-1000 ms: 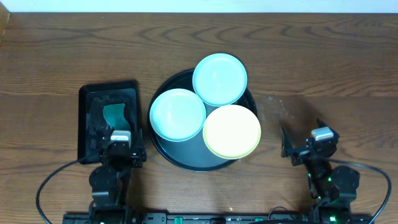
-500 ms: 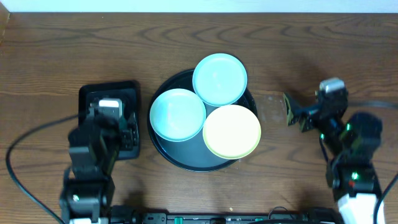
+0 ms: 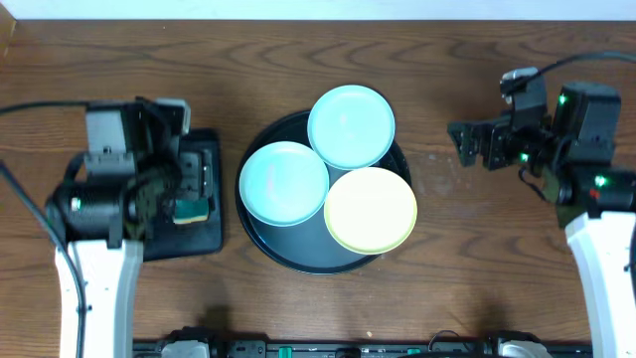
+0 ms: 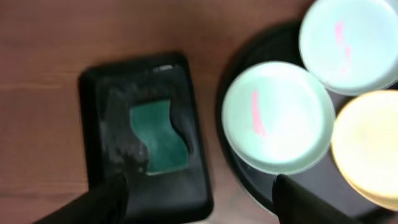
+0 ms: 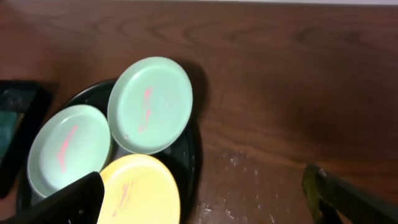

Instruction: Clean dirty plates on tray and stack at the side

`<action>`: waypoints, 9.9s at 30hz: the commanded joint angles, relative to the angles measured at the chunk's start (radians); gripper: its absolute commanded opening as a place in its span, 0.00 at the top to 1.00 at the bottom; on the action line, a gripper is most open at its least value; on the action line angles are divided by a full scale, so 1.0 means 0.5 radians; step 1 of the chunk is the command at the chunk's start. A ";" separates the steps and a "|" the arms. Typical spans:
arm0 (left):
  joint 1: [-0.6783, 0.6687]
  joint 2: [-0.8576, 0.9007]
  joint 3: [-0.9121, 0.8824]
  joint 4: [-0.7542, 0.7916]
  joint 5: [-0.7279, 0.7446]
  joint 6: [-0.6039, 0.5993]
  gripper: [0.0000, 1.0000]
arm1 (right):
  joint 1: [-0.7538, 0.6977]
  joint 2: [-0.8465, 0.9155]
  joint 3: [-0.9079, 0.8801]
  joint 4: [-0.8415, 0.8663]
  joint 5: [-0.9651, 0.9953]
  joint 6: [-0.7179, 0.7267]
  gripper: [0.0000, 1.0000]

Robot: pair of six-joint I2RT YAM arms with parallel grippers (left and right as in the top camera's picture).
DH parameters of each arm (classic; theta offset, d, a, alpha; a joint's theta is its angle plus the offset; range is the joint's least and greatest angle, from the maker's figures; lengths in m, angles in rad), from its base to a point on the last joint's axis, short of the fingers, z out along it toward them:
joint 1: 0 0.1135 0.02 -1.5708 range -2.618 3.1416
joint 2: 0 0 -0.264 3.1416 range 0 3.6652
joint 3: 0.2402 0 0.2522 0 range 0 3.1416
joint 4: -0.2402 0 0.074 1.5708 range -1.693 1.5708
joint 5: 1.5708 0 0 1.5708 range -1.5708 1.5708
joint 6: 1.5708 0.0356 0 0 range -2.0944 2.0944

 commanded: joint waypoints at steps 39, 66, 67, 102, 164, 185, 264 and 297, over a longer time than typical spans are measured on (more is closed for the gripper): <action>0.349 0.332 0.055 0.060 -0.300 -0.630 0.25 | 0.990 1.415 1.008 -0.666 0.280 0.894 0.39; 0.350 0.332 -0.005 0.053 -0.300 -0.629 0.25 | 1.411 1.761 0.999 -0.376 0.728 1.096 0.75; 0.350 0.332 -0.006 0.050 -0.300 -0.629 0.25 | 1.415 1.762 0.998 -0.373 0.729 1.102 0.75; 0.350 0.332 -0.069 0.014 -0.297 -0.627 0.25 | 1.448 1.987 0.995 -0.322 0.758 1.145 0.99; 0.272 0.903 -0.166 0.349 0.314 -0.533 0.92 | 1.450 1.987 0.995 -0.333 0.733 1.093 0.99; -0.325 1.071 -0.589 0.857 0.106 -1.107 0.93 | 1.438 1.991 0.991 -0.302 0.455 1.001 0.99; -0.599 1.264 -0.579 0.754 -0.351 -1.464 0.92 | 1.438 1.992 0.991 -0.312 0.487 0.988 0.99; -0.539 1.255 -0.208 0.547 -0.515 -1.159 0.92 | 1.438 1.992 0.991 -0.323 0.487 0.988 0.99</action>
